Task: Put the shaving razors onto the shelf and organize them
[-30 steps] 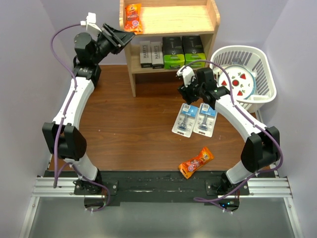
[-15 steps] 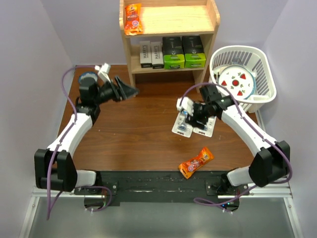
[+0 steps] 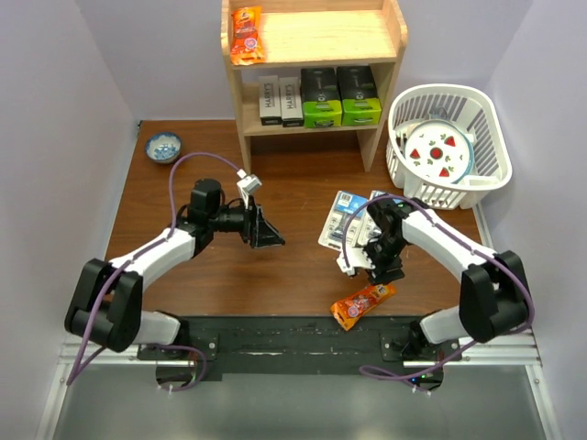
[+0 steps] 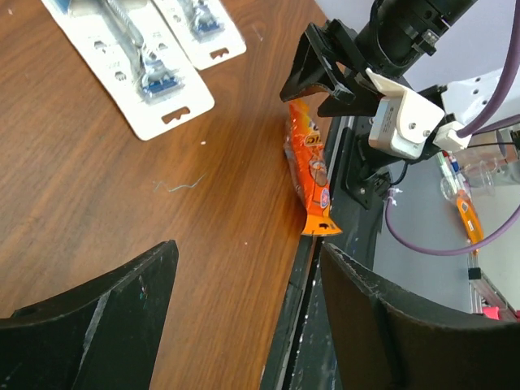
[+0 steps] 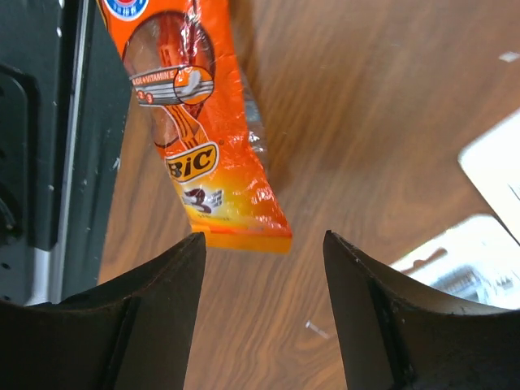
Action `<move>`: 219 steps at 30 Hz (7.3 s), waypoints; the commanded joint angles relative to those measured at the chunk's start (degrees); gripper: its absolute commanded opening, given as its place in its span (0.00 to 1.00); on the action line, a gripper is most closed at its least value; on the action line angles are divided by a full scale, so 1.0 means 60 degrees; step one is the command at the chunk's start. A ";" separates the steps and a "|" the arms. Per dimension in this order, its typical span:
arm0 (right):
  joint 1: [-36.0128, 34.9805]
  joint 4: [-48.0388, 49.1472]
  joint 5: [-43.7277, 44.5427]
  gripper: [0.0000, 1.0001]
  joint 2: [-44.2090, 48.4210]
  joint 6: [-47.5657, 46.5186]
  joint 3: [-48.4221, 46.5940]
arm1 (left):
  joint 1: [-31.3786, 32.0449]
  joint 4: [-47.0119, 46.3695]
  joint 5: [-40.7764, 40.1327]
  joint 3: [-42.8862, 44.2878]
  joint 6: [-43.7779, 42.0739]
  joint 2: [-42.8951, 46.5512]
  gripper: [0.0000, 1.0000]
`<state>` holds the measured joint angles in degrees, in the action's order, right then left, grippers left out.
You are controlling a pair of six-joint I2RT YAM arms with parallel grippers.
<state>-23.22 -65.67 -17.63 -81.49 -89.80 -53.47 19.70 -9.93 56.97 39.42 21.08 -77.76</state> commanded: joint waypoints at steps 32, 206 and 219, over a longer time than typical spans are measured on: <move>-0.2208 0.0603 0.0111 0.00 -0.0451 -0.0547 -0.3217 | 0.2354 0.2491 -0.0119 0.2147 -0.5490 -0.2114 0.82; -0.0287 0.9641 -0.1749 0.52 -0.2133 1.4527 -0.8958 | -0.1834 -0.2124 0.0627 1.0483 0.2595 -0.3756 0.63; -0.0671 1.0388 -0.1516 0.25 -0.3892 1.5640 -1.1271 | -0.1834 -0.0016 0.0891 0.7260 0.0372 -0.0652 0.58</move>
<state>-27.51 -7.38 -27.81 -103.39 0.80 -116.09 9.02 -16.10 62.33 86.78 30.48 -86.32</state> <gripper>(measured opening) 0.258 0.589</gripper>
